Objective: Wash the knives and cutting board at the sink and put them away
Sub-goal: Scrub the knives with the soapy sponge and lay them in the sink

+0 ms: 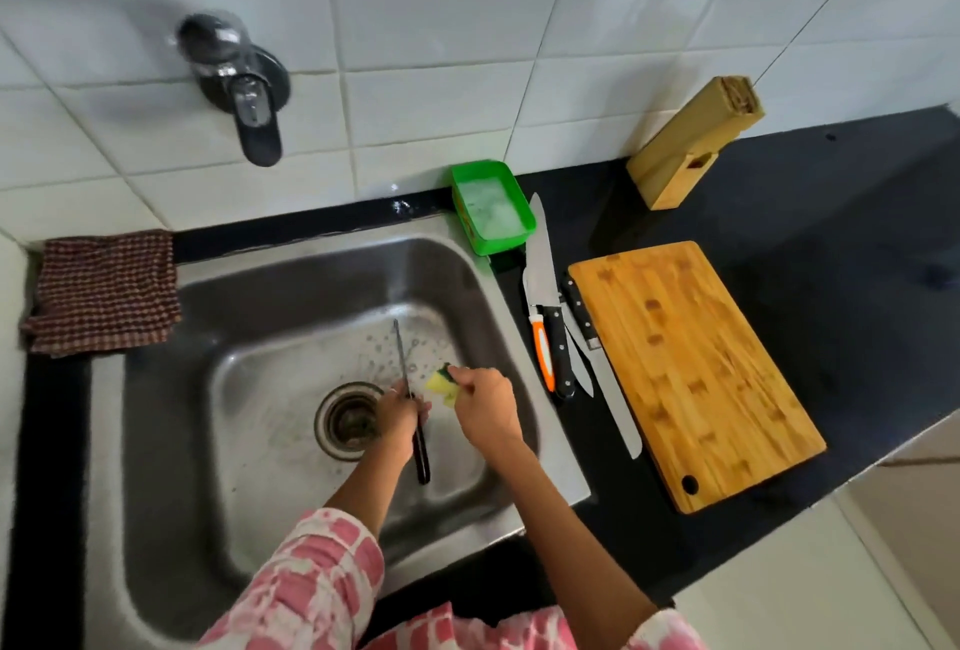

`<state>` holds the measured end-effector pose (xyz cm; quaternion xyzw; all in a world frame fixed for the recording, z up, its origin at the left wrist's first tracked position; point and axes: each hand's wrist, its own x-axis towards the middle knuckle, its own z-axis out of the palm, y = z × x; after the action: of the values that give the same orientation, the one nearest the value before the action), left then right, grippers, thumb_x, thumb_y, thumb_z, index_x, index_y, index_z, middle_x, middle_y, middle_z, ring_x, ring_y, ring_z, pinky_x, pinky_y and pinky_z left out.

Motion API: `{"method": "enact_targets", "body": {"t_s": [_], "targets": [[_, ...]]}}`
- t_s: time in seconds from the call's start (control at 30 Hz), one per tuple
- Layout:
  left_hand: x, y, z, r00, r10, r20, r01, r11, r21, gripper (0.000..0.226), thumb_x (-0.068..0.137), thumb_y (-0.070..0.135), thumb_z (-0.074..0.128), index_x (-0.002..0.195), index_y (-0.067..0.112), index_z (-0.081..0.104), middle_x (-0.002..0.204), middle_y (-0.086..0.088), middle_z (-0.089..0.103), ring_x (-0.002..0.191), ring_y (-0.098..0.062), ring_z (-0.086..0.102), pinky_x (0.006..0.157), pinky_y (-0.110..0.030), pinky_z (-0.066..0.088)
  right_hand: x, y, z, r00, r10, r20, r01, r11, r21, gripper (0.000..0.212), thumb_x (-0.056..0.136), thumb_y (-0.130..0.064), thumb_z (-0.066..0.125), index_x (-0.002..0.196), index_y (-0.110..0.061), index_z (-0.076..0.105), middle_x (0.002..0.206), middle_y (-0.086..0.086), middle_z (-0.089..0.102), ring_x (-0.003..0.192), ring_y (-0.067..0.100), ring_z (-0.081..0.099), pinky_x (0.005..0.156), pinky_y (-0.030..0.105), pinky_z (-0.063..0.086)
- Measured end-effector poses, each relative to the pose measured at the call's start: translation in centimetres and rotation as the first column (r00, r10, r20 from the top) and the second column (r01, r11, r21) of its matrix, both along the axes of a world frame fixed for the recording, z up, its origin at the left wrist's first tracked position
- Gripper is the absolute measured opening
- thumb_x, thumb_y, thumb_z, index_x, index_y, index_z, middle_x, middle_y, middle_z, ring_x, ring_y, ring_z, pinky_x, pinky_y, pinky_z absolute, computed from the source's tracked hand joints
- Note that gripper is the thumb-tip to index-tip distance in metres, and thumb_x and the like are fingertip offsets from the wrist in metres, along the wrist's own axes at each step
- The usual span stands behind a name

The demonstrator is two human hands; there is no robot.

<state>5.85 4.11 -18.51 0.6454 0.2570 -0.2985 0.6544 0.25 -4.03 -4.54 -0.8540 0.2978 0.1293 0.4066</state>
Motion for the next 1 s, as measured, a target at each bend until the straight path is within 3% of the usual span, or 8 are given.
{"method": "enact_targets", "body": {"t_s": [0.07, 0.2, 0.37, 0.5, 0.7, 0.87, 0.93, 1.0], "targets": [[0.0, -0.3, -1.7, 0.986, -0.164, 0.007, 0.162, 0.980, 0.117, 0.027, 0.070, -0.012, 0.058, 0.077, 0.014, 0.057, 0.072, -0.009, 0.055, 0.075, -0.023, 0.056, 0.064, -0.030, 0.041, 0.3, -1.1, -1.4, 0.994, -0.106, 0.036, 0.101, 0.988, 0.120, 0.046, 0.087, 0.005, 0.037, 0.125, -0.010, 0.059, 0.120, 0.009, 0.064, 0.095, 0.021, 0.064, 0.076, 0.026, 0.052], [0.4, -1.8, -0.8, 0.973, -0.208, -0.100, 0.229, 0.921, 0.314, 0.044, 0.082, 0.009, 0.064, 0.124, 0.001, 0.053, 0.118, -0.018, 0.060, 0.109, -0.035, 0.059, 0.089, -0.041, 0.048, 0.7, -3.1, -2.5, 0.941, -0.336, 0.041, 0.291, 0.863, 0.412, 0.039, 0.088, 0.004, 0.049, 0.123, -0.011, 0.060, 0.108, -0.003, 0.068, 0.091, 0.013, 0.066, 0.087, 0.036, 0.056], [-1.4, -5.8, 8.1, 0.897, -0.331, 0.294, 0.157, 0.858, 0.489, 0.021, 0.093, 0.019, 0.050, 0.095, 0.006, 0.066, 0.086, -0.004, 0.065, 0.081, -0.017, 0.059, 0.062, -0.021, 0.037, 1.7, -6.8, 1.1, 0.736, -0.676, -0.044, 0.406, 0.388, 0.827, 0.035, 0.093, 0.009, 0.039, 0.121, 0.001, 0.057, 0.105, 0.005, 0.066, 0.091, 0.016, 0.064, 0.083, 0.027, 0.055], [-3.7, -10.8, 11.5, 0.693, -0.554, 0.461, 0.260, 0.789, 0.557, 0.018, 0.092, 0.026, 0.050, 0.081, 0.017, 0.060, 0.080, 0.002, 0.058, 0.072, -0.012, 0.057, 0.060, -0.018, 0.042, 2.4, -10.3, 3.4, 0.602, -0.796, -0.062, 0.381, 0.219, 0.898, 0.037, 0.094, 0.009, 0.033, 0.125, 0.002, 0.051, 0.108, 0.012, 0.062, 0.092, 0.023, 0.062, 0.088, 0.035, 0.051], [-3.4, -15.5, 13.1, 0.538, -0.790, 0.295, 0.267, 0.491, 0.829, 0.030, 0.094, 0.027, 0.046, 0.117, 0.009, 0.051, 0.112, -0.009, 0.048, 0.099, -0.025, 0.055, 0.081, -0.036, 0.046, 3.1, -12.8, 4.8, 0.602, -0.799, -0.021, 0.379, 0.262, 0.888, 0.036, 0.095, 0.006, 0.034, 0.127, 0.001, 0.051, 0.108, 0.005, 0.061, 0.090, 0.018, 0.062, 0.089, 0.036, 0.049], [-2.9, -14.7, 14.2, 0.636, -0.733, 0.244, 0.301, 0.526, 0.795, 0.030, 0.092, 0.025, 0.047, 0.116, 0.006, 0.052, 0.116, -0.011, 0.052, 0.107, -0.026, 0.054, 0.087, -0.037, 0.046, 2.2, -13.1, 5.5, 0.586, -0.809, 0.050, 0.370, 0.322, 0.871, 0.034, 0.095, 0.006, 0.037, 0.123, -0.001, 0.055, 0.105, 0.001, 0.062, 0.093, 0.018, 0.062, 0.094, 0.037, 0.048], [-3.1, -13.1, 15.0, 0.674, -0.695, 0.248, 0.343, 0.593, 0.729, 0.025, 0.094, 0.020, 0.043, 0.113, 0.004, 0.049, 0.110, -0.013, 0.060, 0.104, -0.030, 0.059, 0.082, -0.038, 0.046, 1.7, -12.8, 5.4, 0.620, -0.762, 0.188, 0.413, 0.520, 0.747, 0.034, 0.094, 0.005, 0.041, 0.125, -0.003, 0.055, 0.111, 0.001, 0.063, 0.098, 0.019, 0.063, 0.093, 0.036, 0.050], [-3.6, -10.7, 15.7, 0.635, -0.735, 0.239, 0.390, 0.572, 0.721, 0.026, 0.097, 0.020, 0.038, 0.115, 0.003, 0.047, 0.108, -0.016, 0.064, 0.102, -0.034, 0.060, 0.078, -0.036, 0.045, 1.1, -12.2, 5.1, 0.757, -0.515, 0.402, 0.391, 0.850, 0.353, 0.037, 0.092, 0.003, 0.046, 0.125, -0.008, 0.058, 0.121, -0.002, 0.062, 0.108, 0.021, 0.062, 0.095, 0.028, 0.048]]}}
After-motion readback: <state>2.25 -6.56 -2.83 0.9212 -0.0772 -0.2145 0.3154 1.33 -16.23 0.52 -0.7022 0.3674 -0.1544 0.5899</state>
